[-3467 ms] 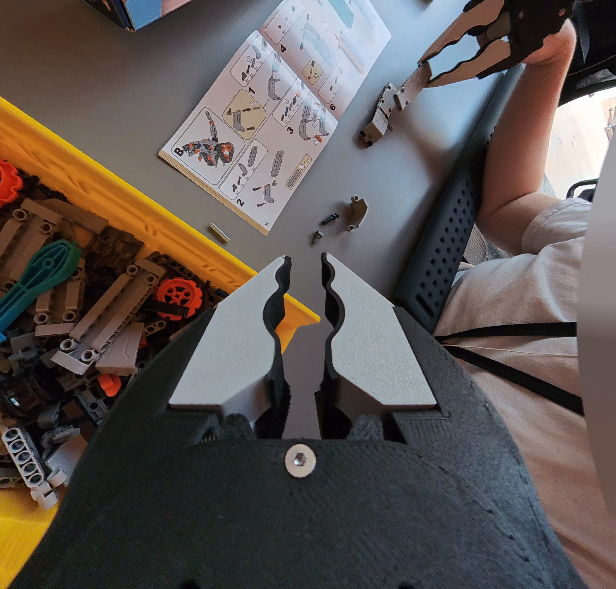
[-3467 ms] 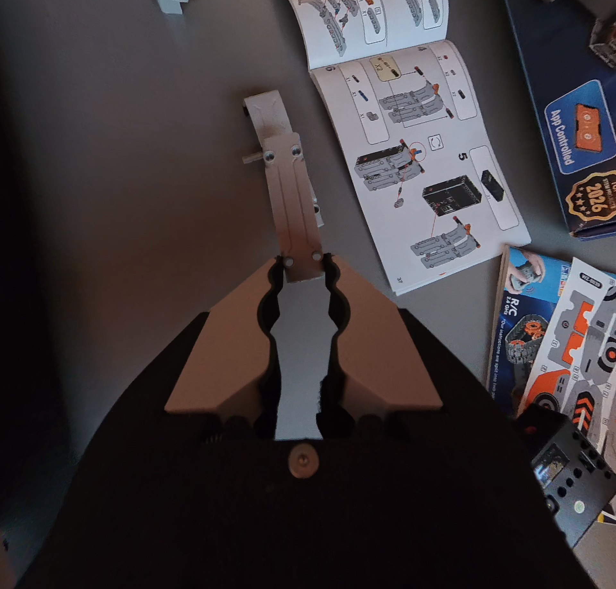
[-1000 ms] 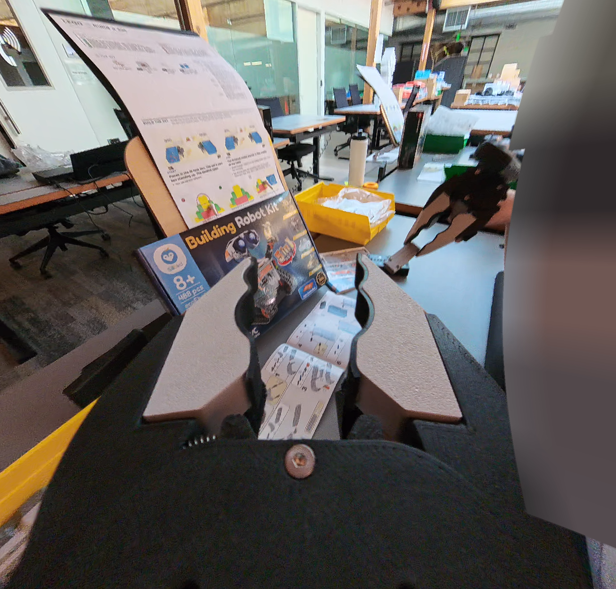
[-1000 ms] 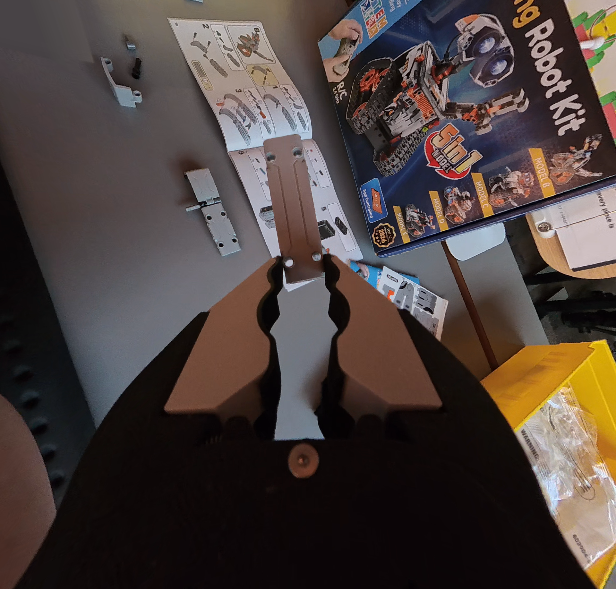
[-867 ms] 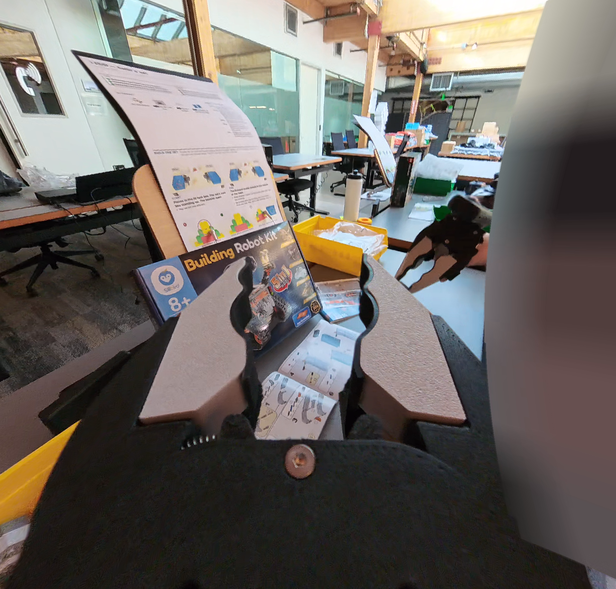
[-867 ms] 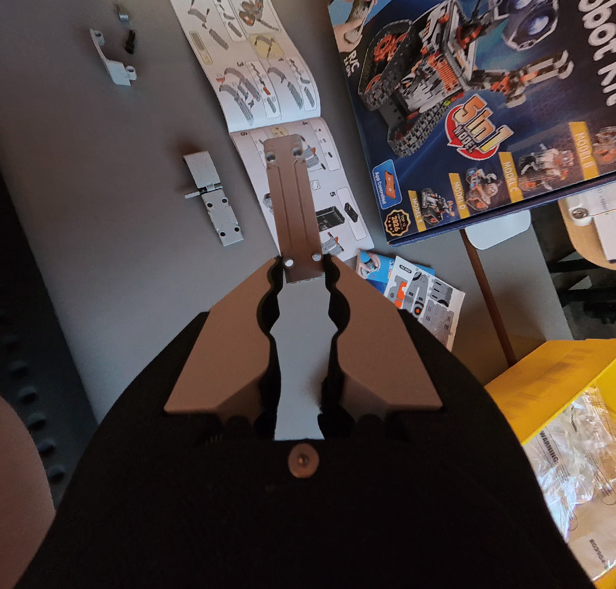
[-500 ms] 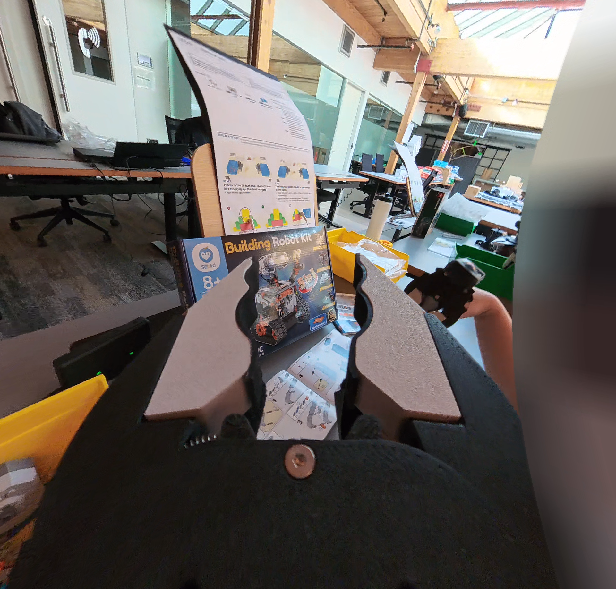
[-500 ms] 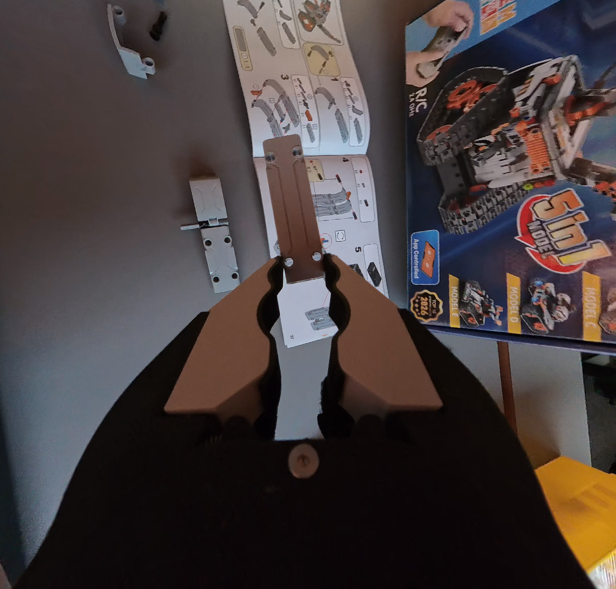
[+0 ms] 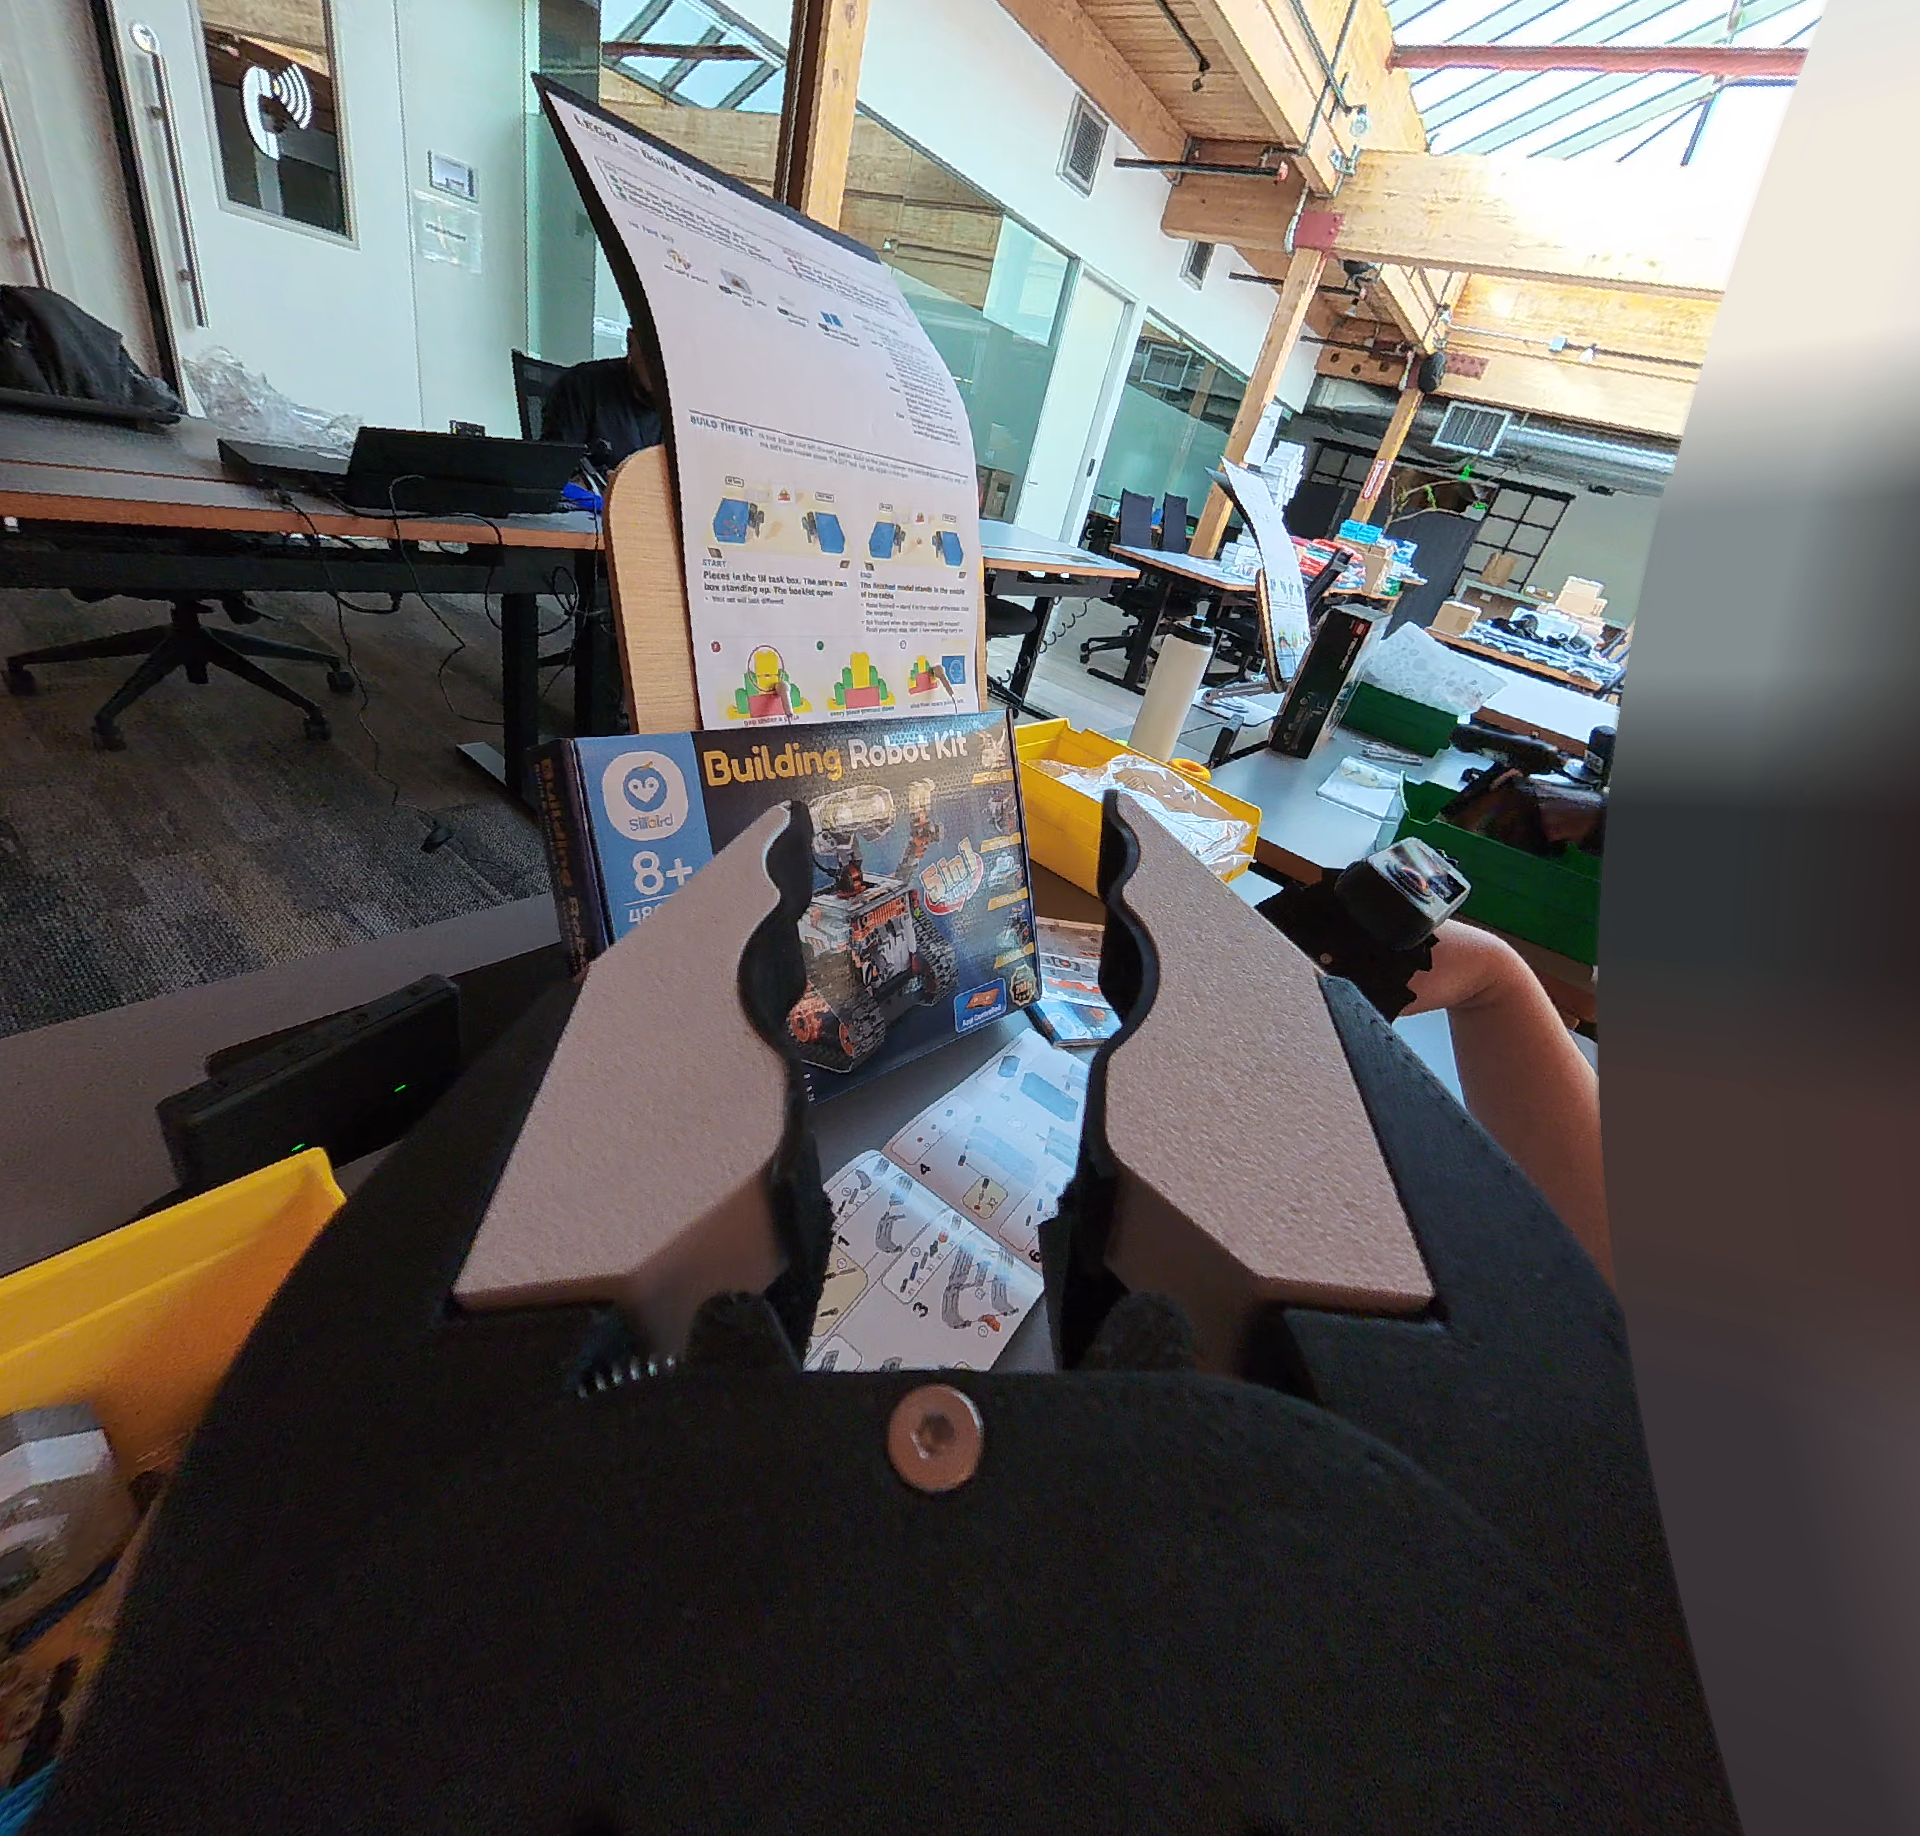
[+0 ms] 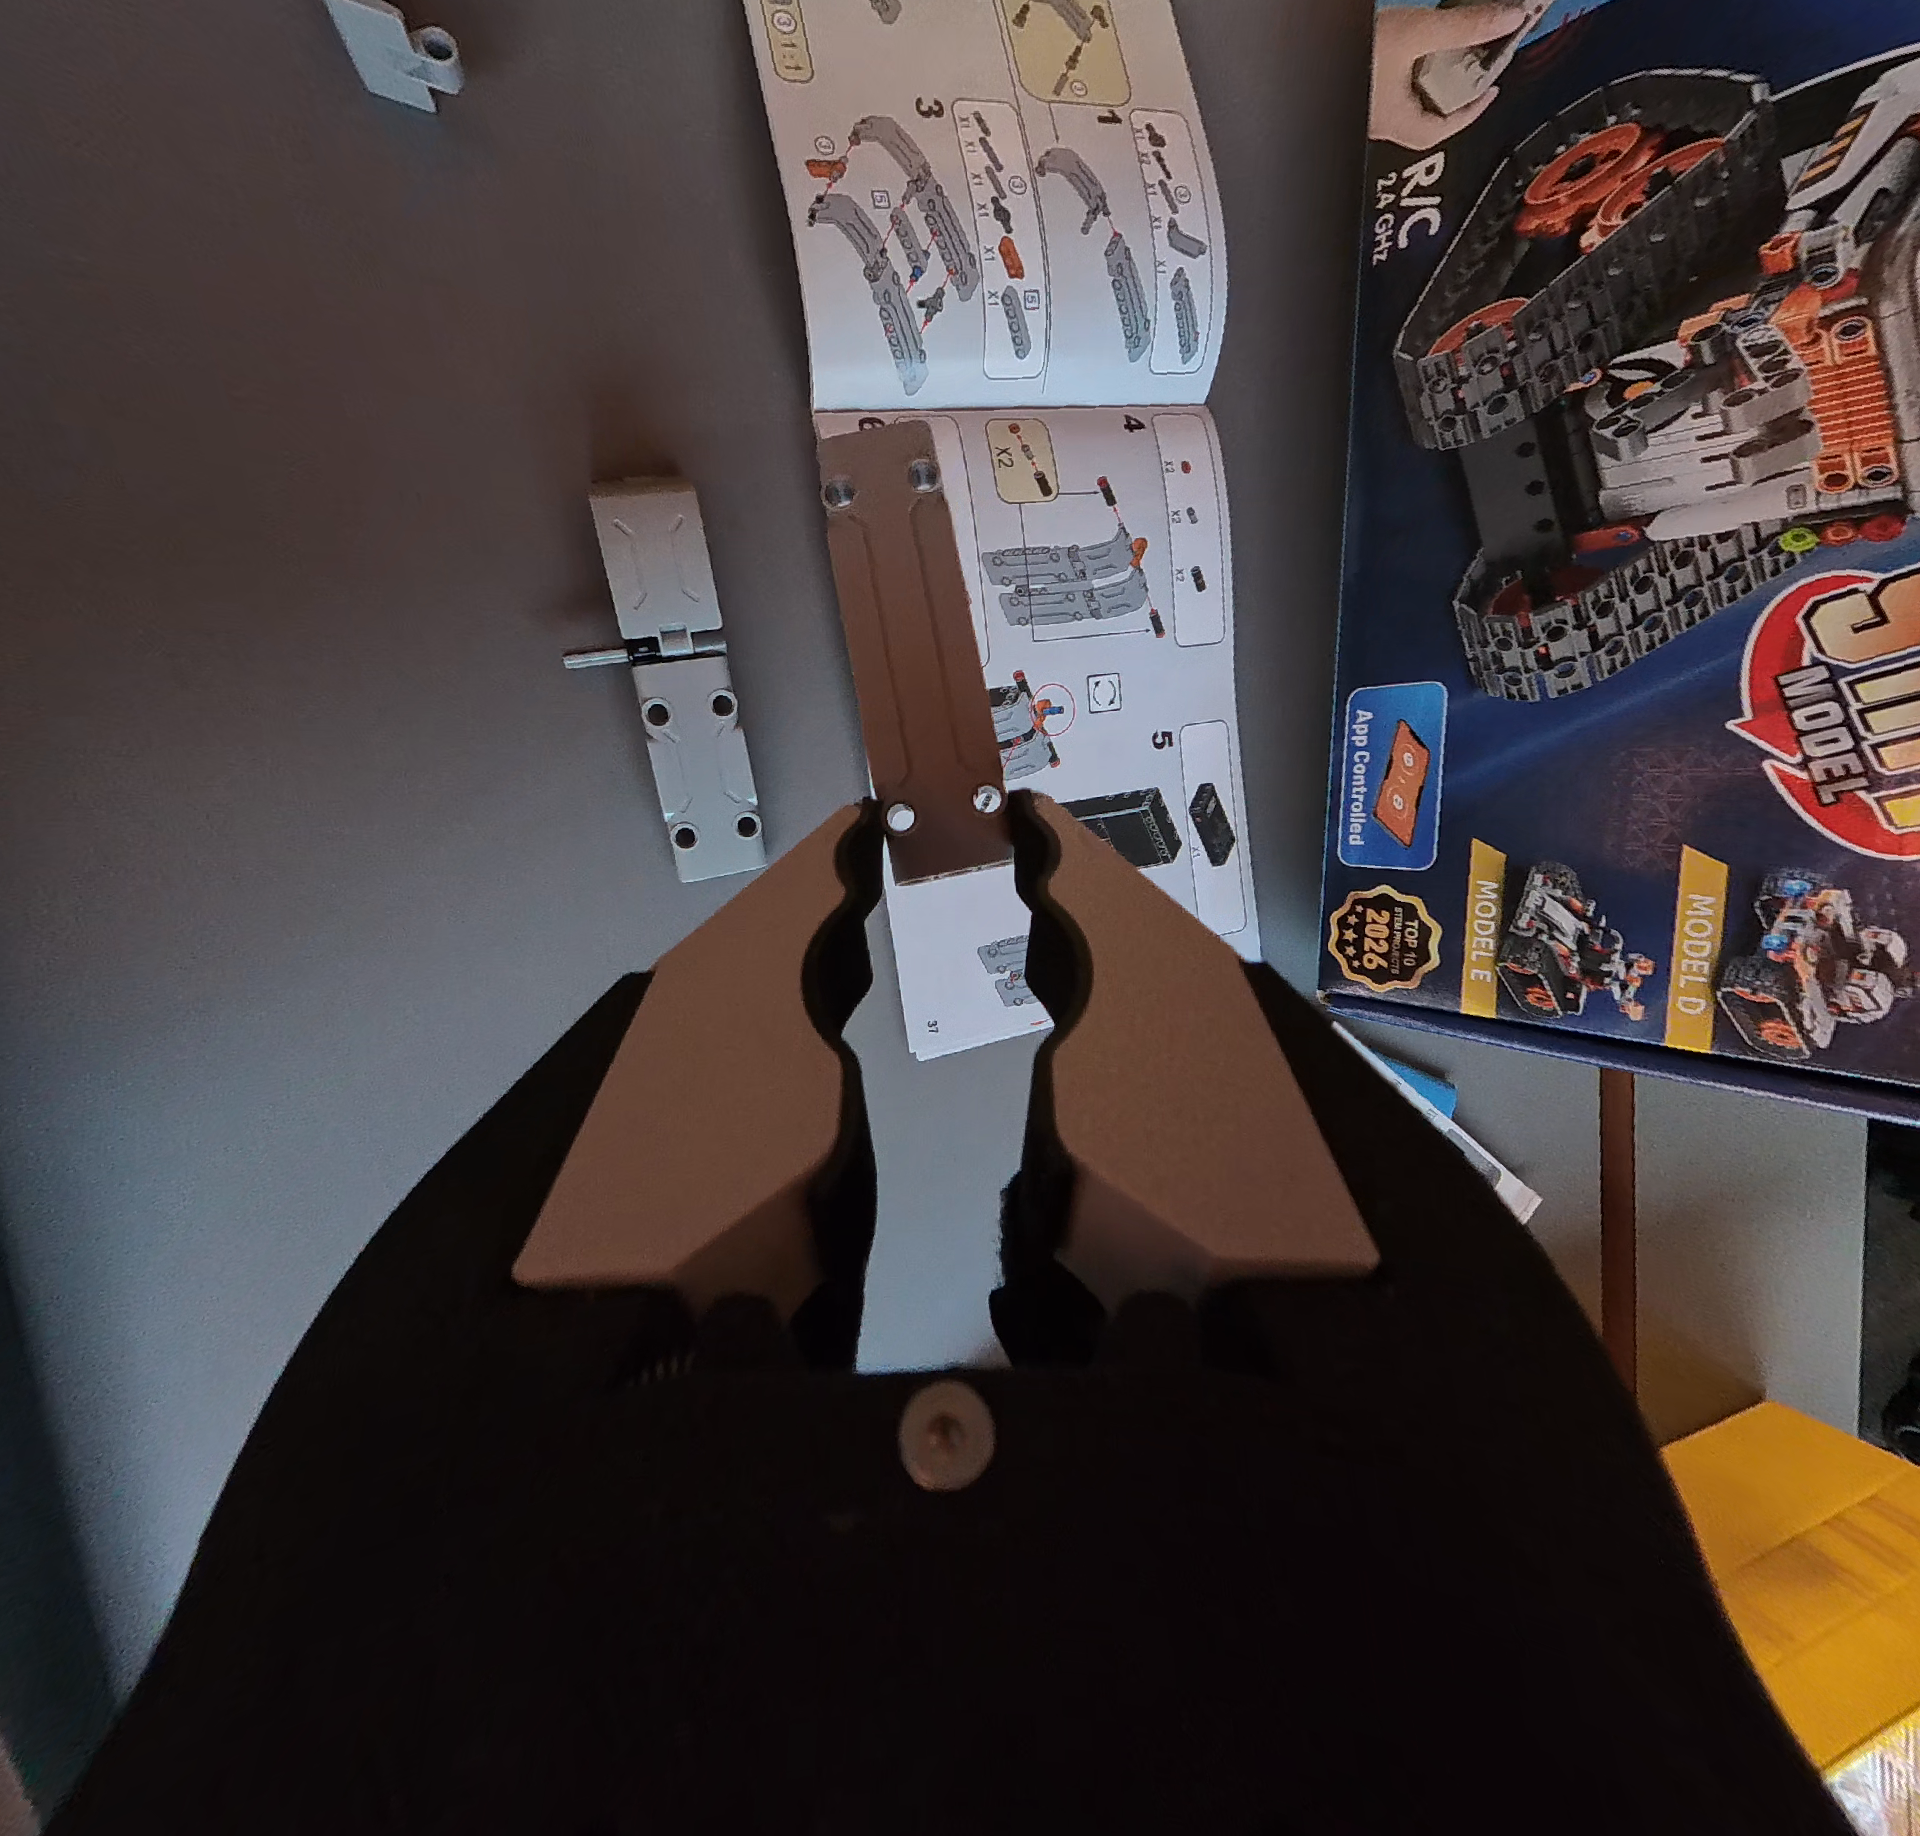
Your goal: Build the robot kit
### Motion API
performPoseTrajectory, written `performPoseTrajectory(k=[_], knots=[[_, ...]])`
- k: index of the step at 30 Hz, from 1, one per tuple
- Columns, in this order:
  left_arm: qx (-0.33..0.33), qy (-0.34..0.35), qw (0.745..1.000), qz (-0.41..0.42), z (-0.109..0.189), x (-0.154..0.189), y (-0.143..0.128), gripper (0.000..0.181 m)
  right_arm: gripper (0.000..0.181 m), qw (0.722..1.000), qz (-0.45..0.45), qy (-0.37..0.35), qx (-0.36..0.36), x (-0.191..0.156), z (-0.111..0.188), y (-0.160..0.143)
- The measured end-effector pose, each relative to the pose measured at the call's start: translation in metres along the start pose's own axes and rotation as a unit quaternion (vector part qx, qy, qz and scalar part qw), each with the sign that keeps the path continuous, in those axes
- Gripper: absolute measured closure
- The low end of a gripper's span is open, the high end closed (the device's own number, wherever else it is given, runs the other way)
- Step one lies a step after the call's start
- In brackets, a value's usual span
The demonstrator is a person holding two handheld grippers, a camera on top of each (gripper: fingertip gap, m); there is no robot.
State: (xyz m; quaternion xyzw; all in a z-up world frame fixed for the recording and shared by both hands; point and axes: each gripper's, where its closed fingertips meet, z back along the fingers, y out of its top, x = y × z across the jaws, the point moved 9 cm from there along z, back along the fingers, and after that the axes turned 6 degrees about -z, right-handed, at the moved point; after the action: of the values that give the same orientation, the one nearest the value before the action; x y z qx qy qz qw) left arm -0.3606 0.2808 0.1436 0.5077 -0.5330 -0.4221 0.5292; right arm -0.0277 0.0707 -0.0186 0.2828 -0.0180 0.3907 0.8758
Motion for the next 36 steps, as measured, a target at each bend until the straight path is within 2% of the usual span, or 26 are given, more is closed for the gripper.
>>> performPoseTrajectory(k=[12, 19, 23, 27, 32, 36], knots=[[-0.001, 0.014, 1.0, 0.009, 0.005, -0.01, 0.0, 0.127, 0.157, 1.0, -0.001, 0.018, -0.004, -0.001, -0.01, 0.001], [-0.001, 0.02, 1.0, 0.019, 0.009, -0.017, -0.001, 0.127, 0.158, 0.995, 0.038, 0.053, 0.07, -0.008, -0.031, 0.038], [-0.001, 0.015, 1.0, 0.024, 0.009, -0.018, -0.001, 0.127, 0.158, 0.996, 0.04, 0.06, 0.053, -0.009, -0.06, 0.056], [-0.004, 0.013, 1.0, 0.027, 0.008, -0.02, -0.001, 0.127, 0.158, 0.996, 0.045, 0.071, 0.031, -0.012, -0.076, 0.053], [-0.003, 0.015, 0.999, 0.033, 0.008, -0.023, -0.002, 0.127, 0.158, 0.995, 0.041, 0.071, 0.064, -0.01, -0.07, 0.053], [-0.011, 0.013, 0.999, 0.034, 0.005, -0.023, -0.004, 0.127, 0.158, 0.996, 0.034, 0.058, 0.051, -0.005, -0.071, 0.045]])
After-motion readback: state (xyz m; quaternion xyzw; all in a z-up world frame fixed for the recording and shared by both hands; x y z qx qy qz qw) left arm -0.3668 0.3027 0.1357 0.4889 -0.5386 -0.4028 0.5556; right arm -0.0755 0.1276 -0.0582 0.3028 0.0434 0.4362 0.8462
